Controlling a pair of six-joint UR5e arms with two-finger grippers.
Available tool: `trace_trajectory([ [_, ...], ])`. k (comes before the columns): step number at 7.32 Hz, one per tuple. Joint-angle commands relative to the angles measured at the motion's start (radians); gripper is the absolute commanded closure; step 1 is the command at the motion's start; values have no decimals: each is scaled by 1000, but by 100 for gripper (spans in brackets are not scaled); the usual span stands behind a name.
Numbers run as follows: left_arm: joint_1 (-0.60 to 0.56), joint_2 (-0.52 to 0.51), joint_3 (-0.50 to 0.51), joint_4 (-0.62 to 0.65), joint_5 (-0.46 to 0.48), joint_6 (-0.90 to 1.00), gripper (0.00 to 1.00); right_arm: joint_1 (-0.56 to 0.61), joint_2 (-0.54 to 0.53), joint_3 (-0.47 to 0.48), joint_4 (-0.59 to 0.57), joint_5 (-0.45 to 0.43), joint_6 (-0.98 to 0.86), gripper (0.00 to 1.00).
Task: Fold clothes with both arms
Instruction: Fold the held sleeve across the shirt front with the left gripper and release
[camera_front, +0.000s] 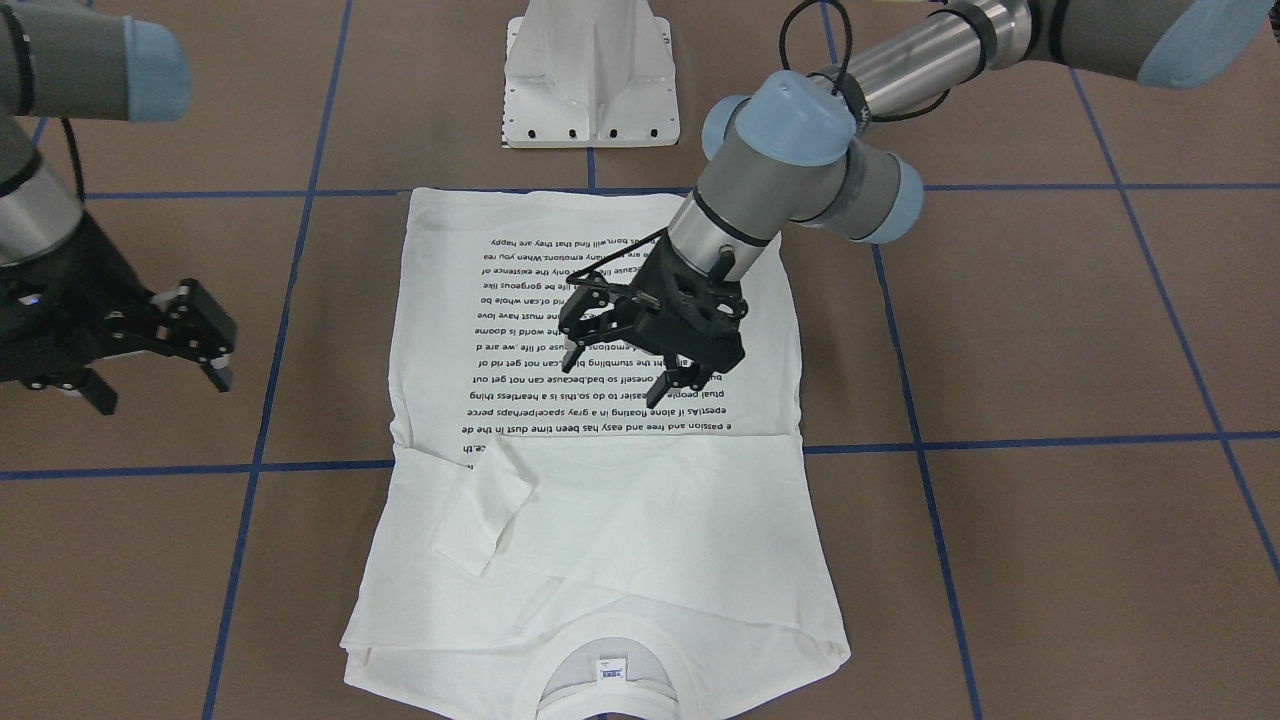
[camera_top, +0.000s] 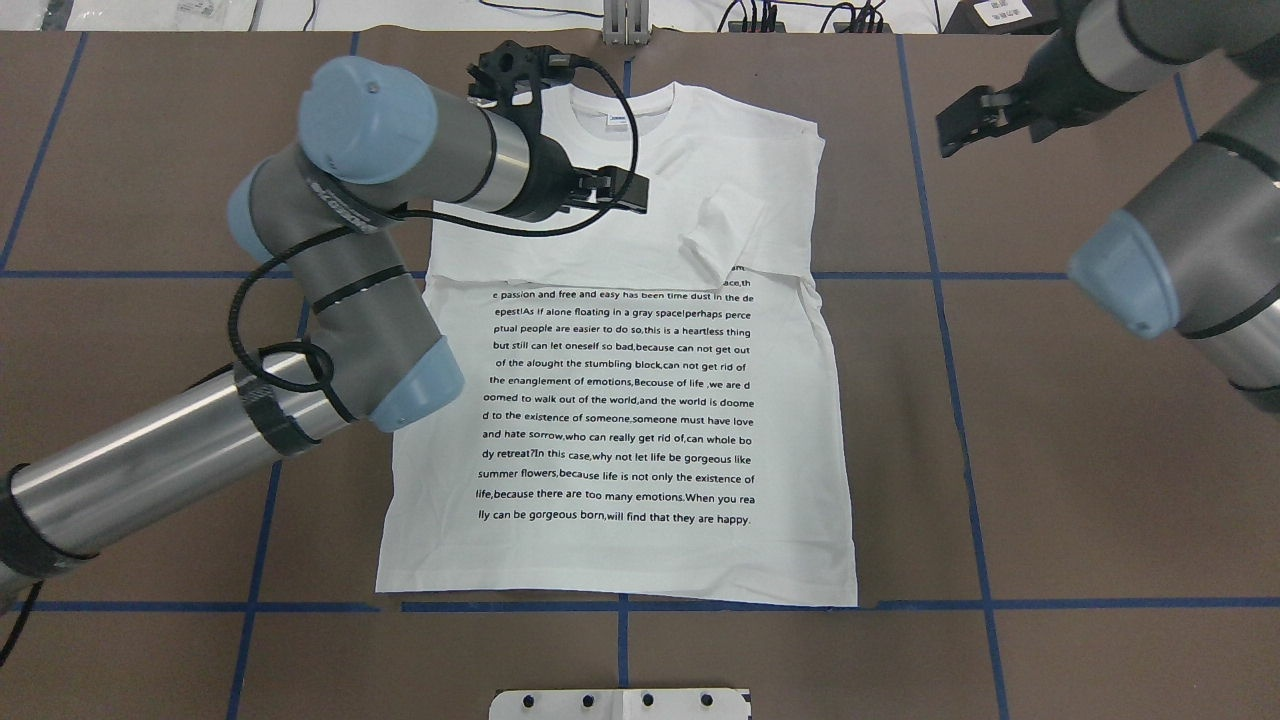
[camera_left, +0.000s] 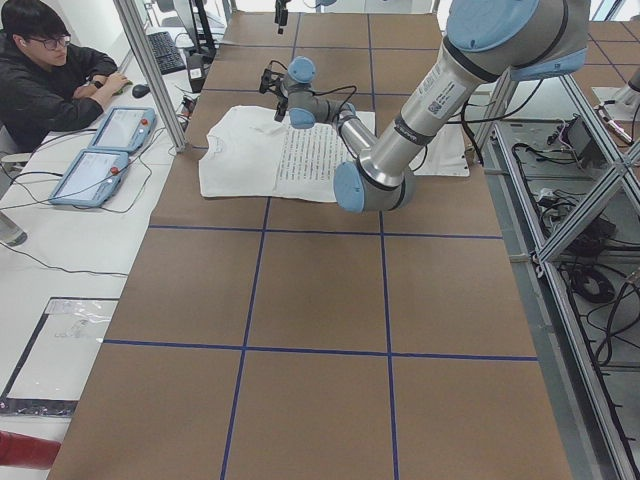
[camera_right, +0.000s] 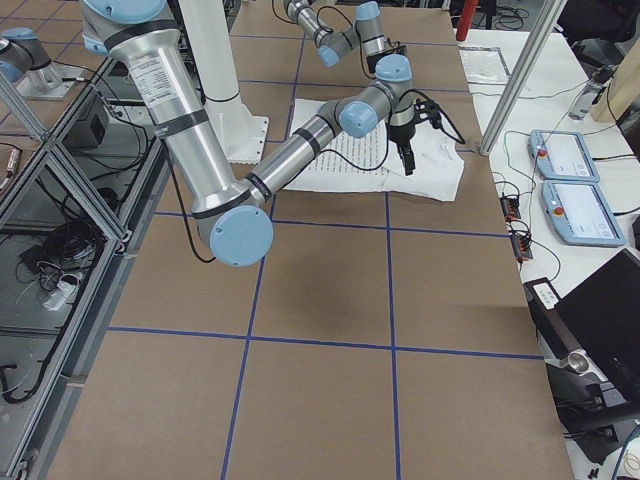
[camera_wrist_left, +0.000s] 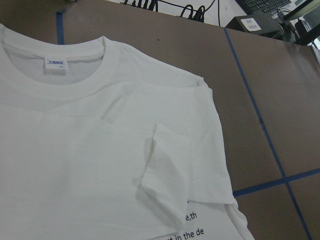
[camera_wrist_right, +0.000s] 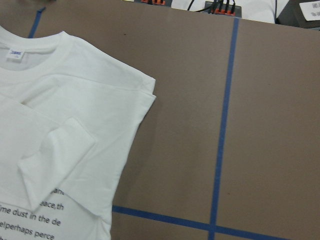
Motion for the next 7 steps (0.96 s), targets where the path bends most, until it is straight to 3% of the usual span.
trace_trajectory([
  [1, -149, 128, -60, 9, -164, 234, 0, -158, 203, -190, -7, -175, 158, 0],
  [3, -271, 220, -60, 6, -287, 455, 0, -236, 404, -442, -8, -279, 245, 0],
  [4, -277, 245, -58, -4, -292, 470, 0, -268, 502, -575, -7, -334, 281, 1],
  [5, -277, 248, -58, -5, -292, 471, 0, -300, 551, -649, -8, -378, 307, 3],
  [7, -277, 266, -58, -8, -291, 470, 0, -350, 550, -691, -7, -464, 336, 11],
])
